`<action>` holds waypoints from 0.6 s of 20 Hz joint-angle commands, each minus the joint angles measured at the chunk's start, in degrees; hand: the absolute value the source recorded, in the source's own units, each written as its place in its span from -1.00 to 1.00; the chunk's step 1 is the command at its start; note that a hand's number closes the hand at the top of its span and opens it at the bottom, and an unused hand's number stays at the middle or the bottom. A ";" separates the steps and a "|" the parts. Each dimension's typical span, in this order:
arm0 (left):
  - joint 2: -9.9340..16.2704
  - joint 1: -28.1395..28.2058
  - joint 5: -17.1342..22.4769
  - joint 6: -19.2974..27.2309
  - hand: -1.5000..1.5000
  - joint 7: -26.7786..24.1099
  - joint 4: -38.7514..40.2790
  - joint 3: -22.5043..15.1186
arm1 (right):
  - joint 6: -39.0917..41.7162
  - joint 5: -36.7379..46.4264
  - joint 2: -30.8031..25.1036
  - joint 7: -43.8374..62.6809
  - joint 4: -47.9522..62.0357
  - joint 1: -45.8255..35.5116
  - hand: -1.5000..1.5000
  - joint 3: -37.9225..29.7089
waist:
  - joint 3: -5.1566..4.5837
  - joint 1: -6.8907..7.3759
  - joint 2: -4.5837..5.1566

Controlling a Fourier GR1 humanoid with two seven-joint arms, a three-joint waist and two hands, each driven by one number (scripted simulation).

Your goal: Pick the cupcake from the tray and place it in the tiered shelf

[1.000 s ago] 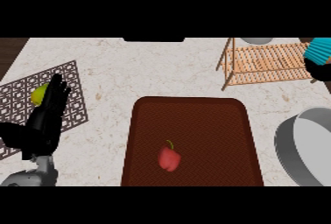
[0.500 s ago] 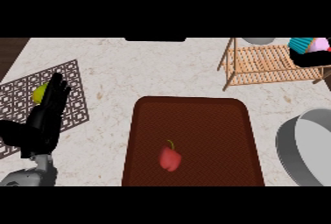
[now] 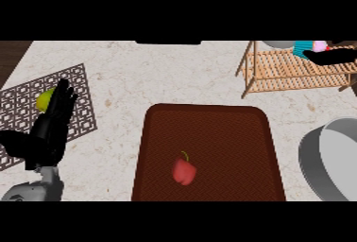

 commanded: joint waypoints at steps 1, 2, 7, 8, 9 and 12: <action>1.05 -1.06 0.86 -1.22 0.00 1.99 -0.78 0.87 | 1.05 -0.20 -2.88 -0.70 8.76 -6.57 -1.00 -0.16 | 0.01 0.41 0.11; -1.34 0.90 -1.97 1.32 0.00 1.45 -2.81 -1.64 | -0.25 -1.19 -1.61 -4.65 9.20 -3.67 -1.00 -0.49 | 0.02 0.14 0.00; 0.19 2.66 -0.45 -0.94 0.00 2.11 -4.85 -0.48 | 1.01 -4.51 -2.97 -9.87 11.06 -4.94 -1.00 -2.59 | 0.02 0.19 -0.01; -0.29 2.37 -0.05 0.03 0.00 5.35 -7.26 -0.27 | 2.23 -4.87 -1.58 -8.52 8.74 -5.03 -1.00 -1.55 | 0.00 -0.27 -0.26; -1.07 3.00 -0.89 -0.15 0.00 0.98 -5.08 -1.19 | 3.17 -6.57 -6.02 -10.65 13.35 -7.32 -1.00 -4.94 | 0.06 0.81 0.30; 0.04 0.36 -0.20 -0.17 0.00 3.09 -3.01 0.95 | 1.45 -9.16 -2.58 -8.00 9.76 -8.50 -1.00 -5.50 | -0.01 -0.27 -0.16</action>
